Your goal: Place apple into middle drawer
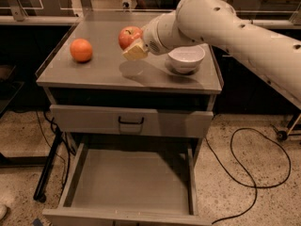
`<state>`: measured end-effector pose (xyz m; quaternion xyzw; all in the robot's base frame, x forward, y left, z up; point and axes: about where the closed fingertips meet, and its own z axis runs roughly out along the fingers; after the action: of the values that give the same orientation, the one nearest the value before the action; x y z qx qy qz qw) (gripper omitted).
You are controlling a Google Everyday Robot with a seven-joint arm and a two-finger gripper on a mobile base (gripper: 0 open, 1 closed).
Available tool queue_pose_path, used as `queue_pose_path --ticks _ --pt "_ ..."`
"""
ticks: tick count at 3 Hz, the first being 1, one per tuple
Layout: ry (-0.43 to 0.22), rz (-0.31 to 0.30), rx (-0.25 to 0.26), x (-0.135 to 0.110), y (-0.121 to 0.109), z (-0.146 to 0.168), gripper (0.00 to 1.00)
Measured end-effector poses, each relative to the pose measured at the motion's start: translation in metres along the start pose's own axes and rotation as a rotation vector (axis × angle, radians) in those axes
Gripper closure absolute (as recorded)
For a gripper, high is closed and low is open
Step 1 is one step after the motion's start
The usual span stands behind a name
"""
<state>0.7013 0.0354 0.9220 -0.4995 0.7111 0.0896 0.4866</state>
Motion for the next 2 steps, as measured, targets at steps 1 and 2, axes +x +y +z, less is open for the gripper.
queue_pose_path --ticks 1,2 --pt "0.040 0.084 0.030 0.0165 0.0606 -0.0496 1.00" --pt "0.049 0.081 0.024 0.0204 0.0655 -0.0483 1.00"
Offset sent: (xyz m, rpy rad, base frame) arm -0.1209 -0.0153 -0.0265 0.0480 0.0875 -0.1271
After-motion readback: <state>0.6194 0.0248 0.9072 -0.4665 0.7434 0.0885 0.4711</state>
